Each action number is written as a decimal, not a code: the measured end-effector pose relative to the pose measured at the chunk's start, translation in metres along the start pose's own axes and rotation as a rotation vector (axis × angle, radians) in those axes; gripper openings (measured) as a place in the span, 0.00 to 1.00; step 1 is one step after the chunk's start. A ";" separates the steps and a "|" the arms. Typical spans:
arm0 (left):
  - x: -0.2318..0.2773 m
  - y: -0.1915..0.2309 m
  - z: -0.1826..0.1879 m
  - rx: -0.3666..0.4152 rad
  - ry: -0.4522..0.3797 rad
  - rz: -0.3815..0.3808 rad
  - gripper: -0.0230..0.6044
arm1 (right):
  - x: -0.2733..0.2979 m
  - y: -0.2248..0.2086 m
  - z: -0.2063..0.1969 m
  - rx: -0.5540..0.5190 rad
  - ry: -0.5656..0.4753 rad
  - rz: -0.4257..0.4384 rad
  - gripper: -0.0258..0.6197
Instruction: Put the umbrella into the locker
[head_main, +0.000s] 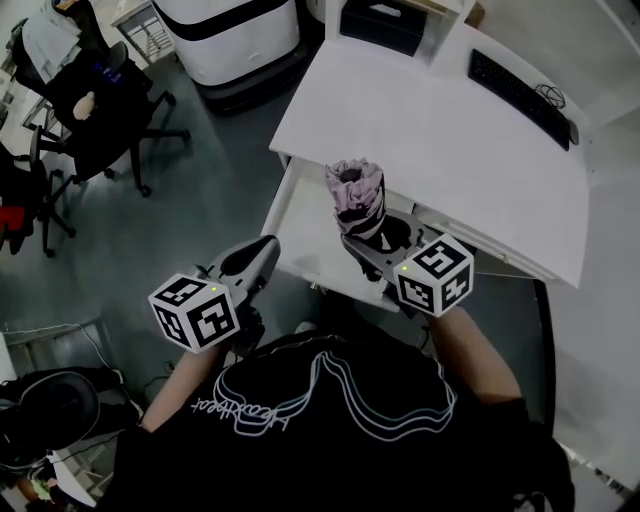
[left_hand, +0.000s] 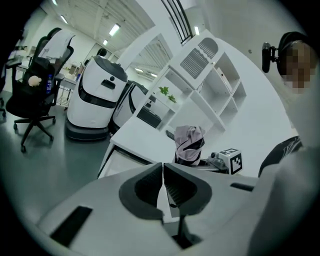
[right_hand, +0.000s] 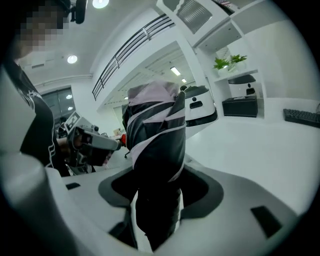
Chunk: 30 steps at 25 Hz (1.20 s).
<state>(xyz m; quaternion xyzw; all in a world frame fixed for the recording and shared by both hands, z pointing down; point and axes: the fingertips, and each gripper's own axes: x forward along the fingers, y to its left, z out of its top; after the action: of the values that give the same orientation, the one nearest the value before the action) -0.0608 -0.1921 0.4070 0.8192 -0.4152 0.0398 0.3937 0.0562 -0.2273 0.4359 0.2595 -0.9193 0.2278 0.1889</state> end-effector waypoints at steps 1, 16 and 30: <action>0.000 0.003 0.002 -0.005 -0.007 0.006 0.06 | 0.007 -0.004 -0.004 -0.021 0.029 -0.002 0.41; 0.000 0.053 -0.014 -0.128 -0.025 0.075 0.06 | 0.107 -0.036 -0.114 -0.185 0.421 0.031 0.41; 0.005 0.089 -0.036 -0.193 0.004 0.125 0.06 | 0.161 -0.072 -0.213 -0.251 0.665 0.013 0.41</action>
<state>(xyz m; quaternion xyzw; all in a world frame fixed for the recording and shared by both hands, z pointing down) -0.1117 -0.2013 0.4878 0.7498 -0.4665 0.0259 0.4685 0.0177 -0.2354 0.7100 0.1401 -0.8300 0.1862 0.5068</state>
